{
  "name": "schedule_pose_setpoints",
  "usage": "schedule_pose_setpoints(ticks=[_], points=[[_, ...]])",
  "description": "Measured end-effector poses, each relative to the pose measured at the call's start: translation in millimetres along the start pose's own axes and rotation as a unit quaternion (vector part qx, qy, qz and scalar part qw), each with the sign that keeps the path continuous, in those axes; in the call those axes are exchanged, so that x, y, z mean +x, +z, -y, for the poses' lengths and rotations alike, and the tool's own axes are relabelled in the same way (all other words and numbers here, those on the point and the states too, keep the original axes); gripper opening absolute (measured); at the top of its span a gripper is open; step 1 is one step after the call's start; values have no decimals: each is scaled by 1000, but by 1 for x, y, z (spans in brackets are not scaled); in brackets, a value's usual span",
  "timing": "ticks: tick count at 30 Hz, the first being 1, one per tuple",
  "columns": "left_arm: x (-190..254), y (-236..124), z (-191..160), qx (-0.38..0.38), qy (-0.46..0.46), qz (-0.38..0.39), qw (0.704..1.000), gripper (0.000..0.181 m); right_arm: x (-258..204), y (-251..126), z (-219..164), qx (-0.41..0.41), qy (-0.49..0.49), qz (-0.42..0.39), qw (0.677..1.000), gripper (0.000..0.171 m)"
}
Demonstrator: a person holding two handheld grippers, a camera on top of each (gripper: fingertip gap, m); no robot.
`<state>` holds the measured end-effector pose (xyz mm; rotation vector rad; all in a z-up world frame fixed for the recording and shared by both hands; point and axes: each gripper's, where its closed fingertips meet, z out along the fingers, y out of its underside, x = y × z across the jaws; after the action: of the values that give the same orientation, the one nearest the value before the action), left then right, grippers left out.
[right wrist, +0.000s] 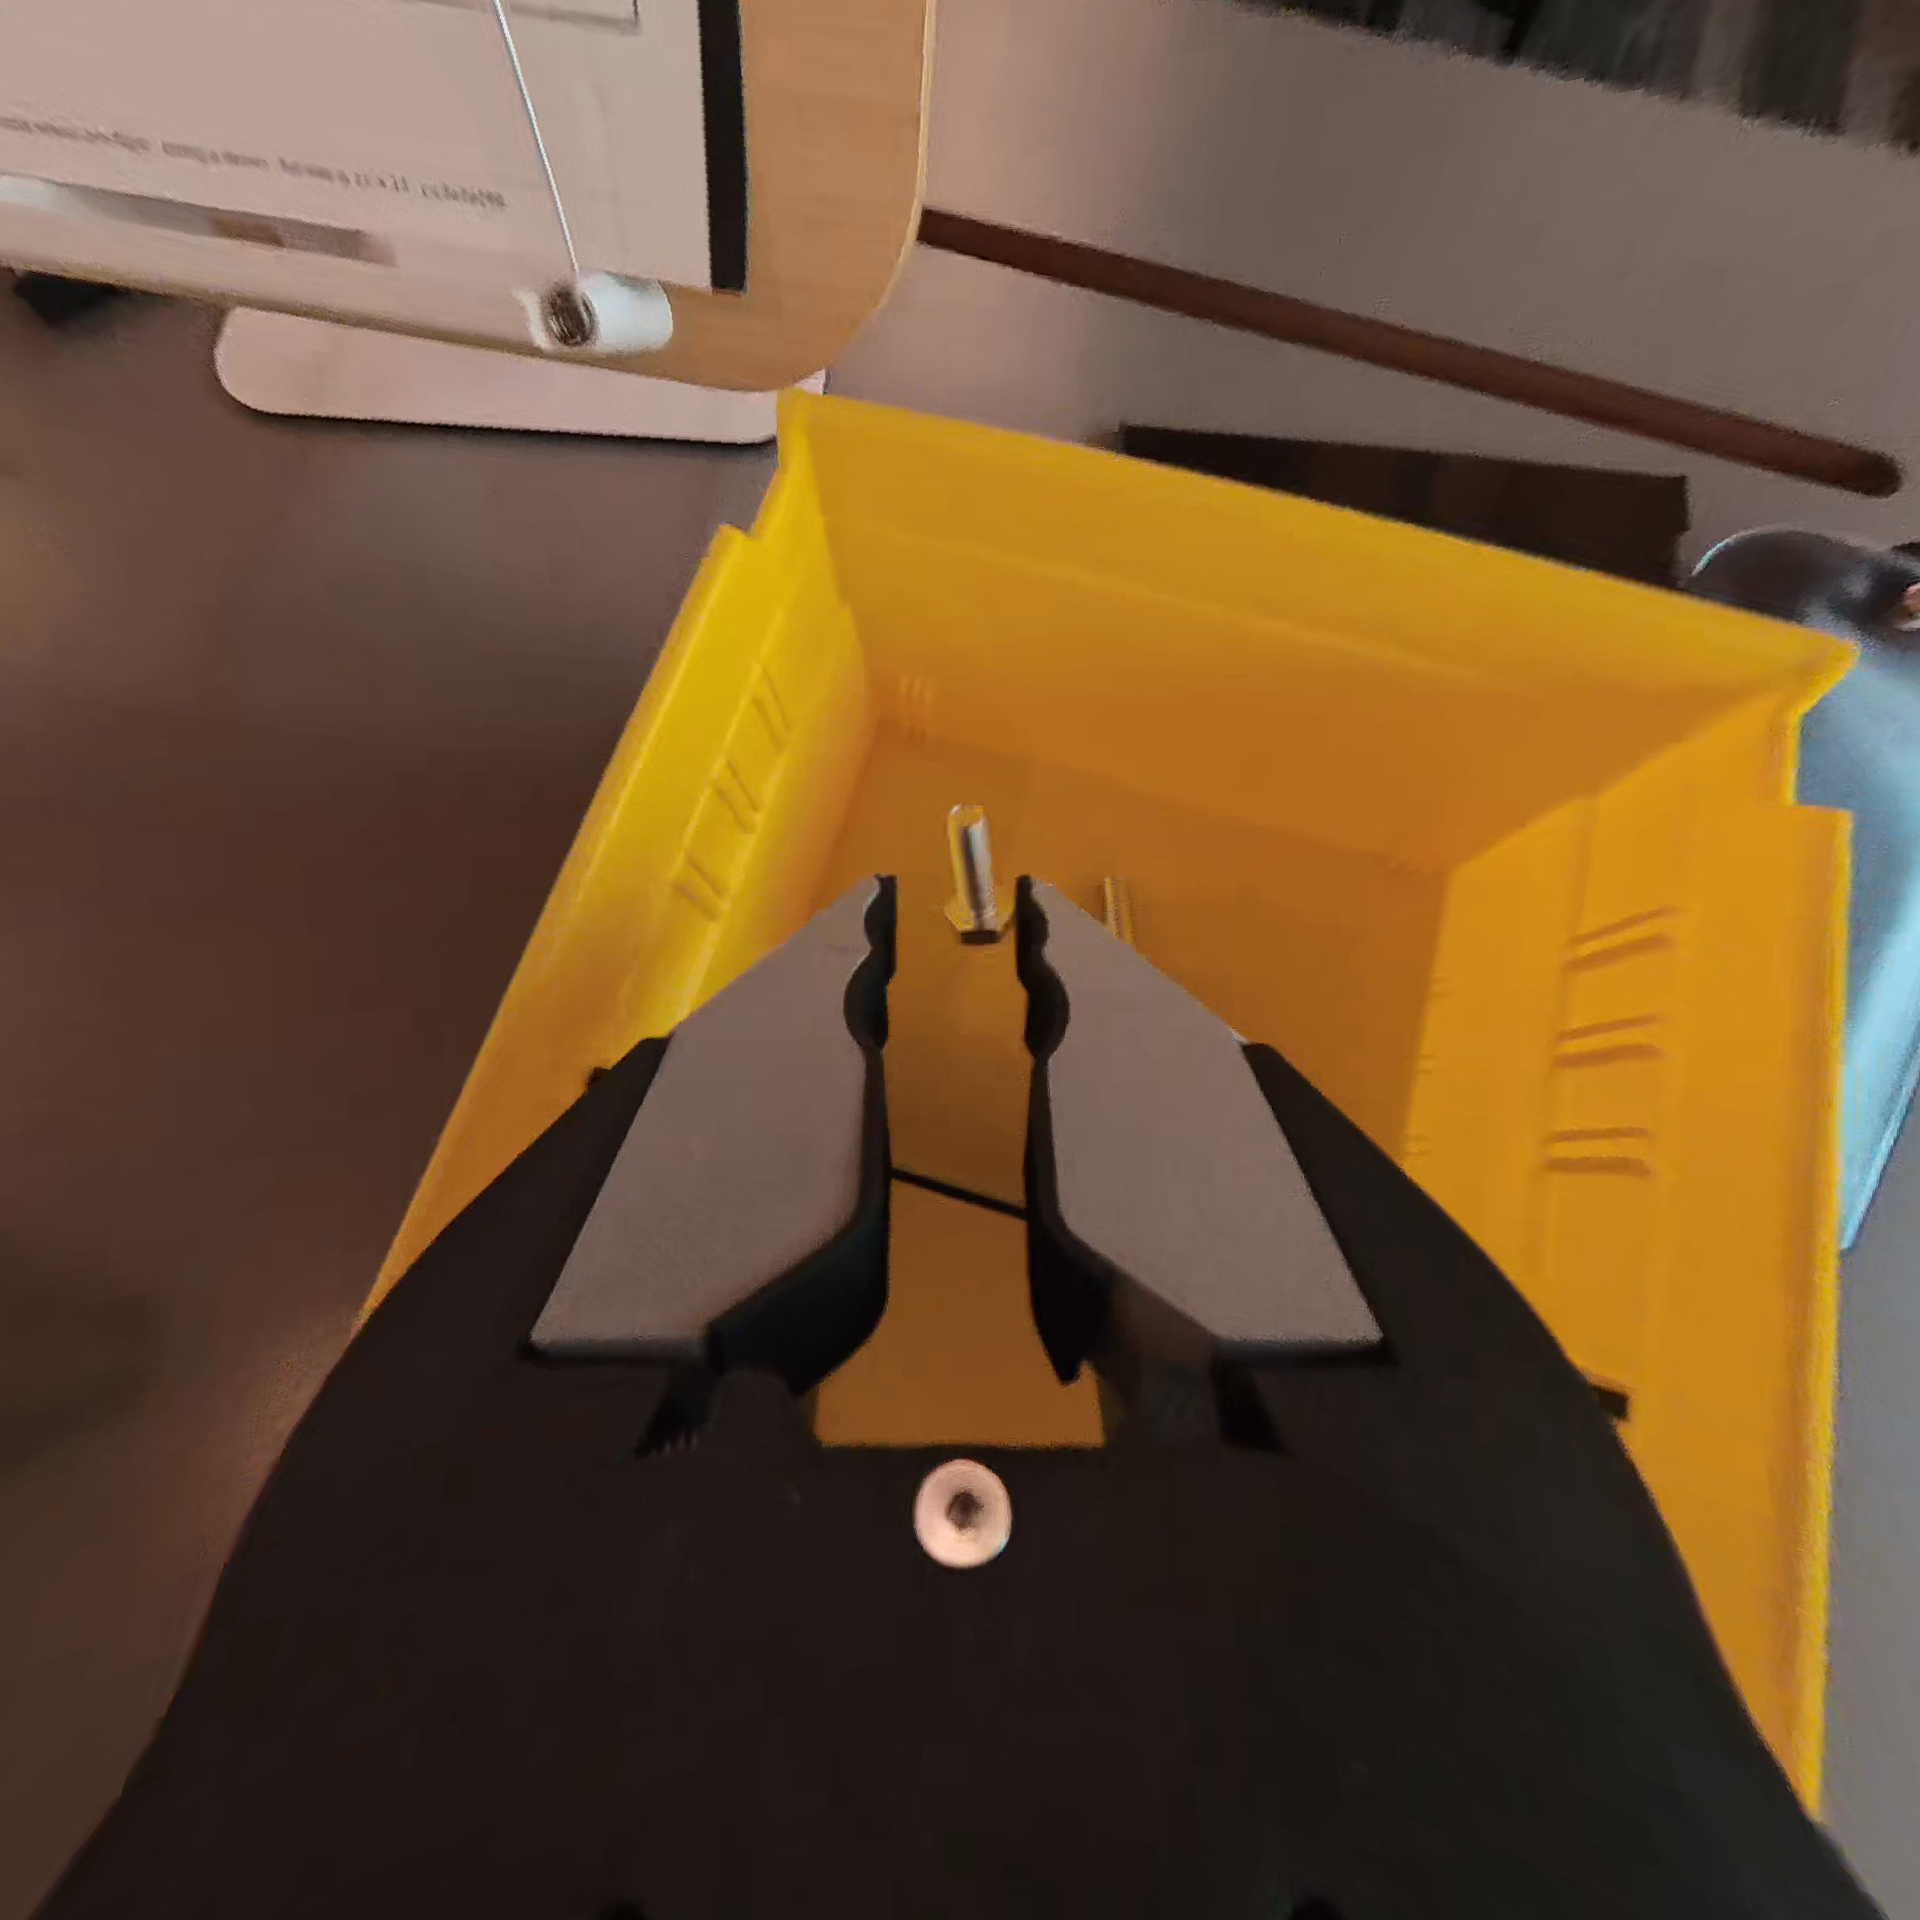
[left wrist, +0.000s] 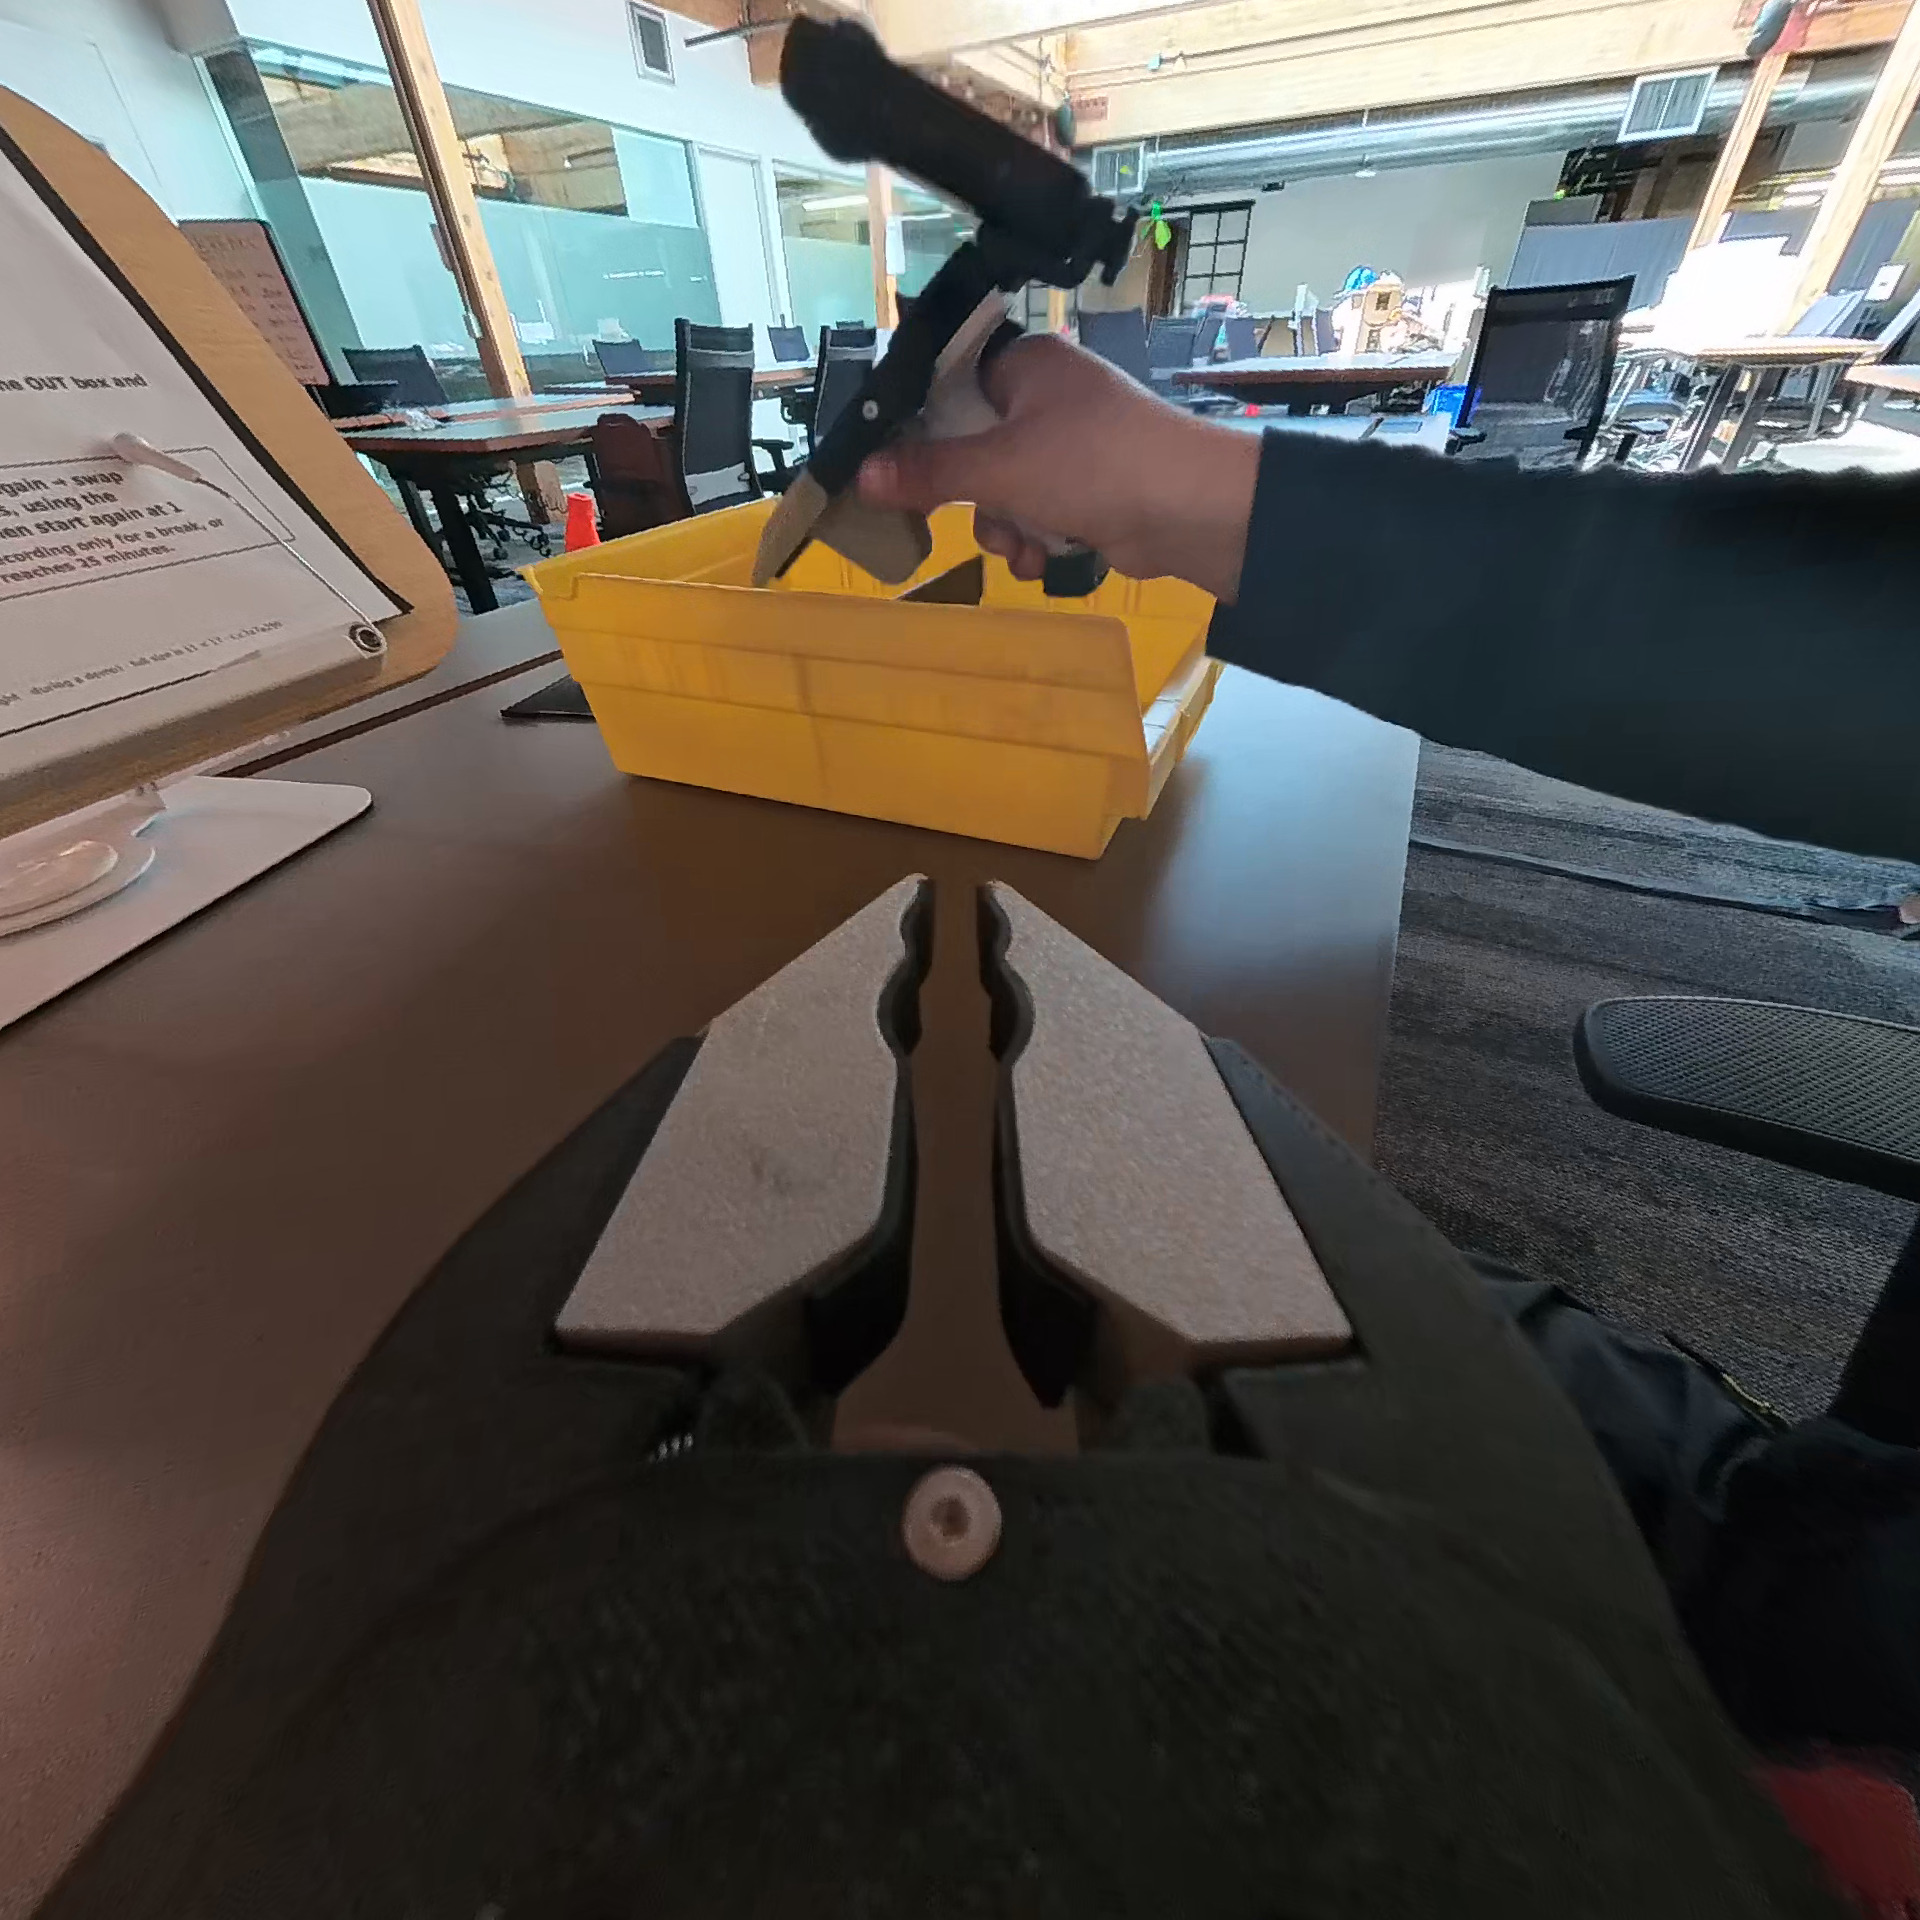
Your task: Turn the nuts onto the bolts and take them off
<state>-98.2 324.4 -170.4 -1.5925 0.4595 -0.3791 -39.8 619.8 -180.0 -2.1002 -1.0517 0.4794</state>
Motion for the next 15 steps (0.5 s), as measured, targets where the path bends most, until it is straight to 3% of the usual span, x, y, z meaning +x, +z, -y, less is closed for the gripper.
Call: schedule_pose_setpoints(ticks=[3, 7, 10, 15], points=[[0, 0, 0, 1, 4, 4, 1000, 6, -21, -29, 21, 61, -1, 22, 998, 31], [0, -1, 1, 4, 8, 9, 1000, 5, -93, -86, 37, 176, -20, 116, 977, 35], [-1, -1, 1, 4, 9, 11, 1000, 5, -153, -109, 19, 222, -26, 187, 957, 37], [-2, -2, 2, 11, 11, 20, 1000, 5, -232, -97, -33, 213, -46, 271, 937, 38]])
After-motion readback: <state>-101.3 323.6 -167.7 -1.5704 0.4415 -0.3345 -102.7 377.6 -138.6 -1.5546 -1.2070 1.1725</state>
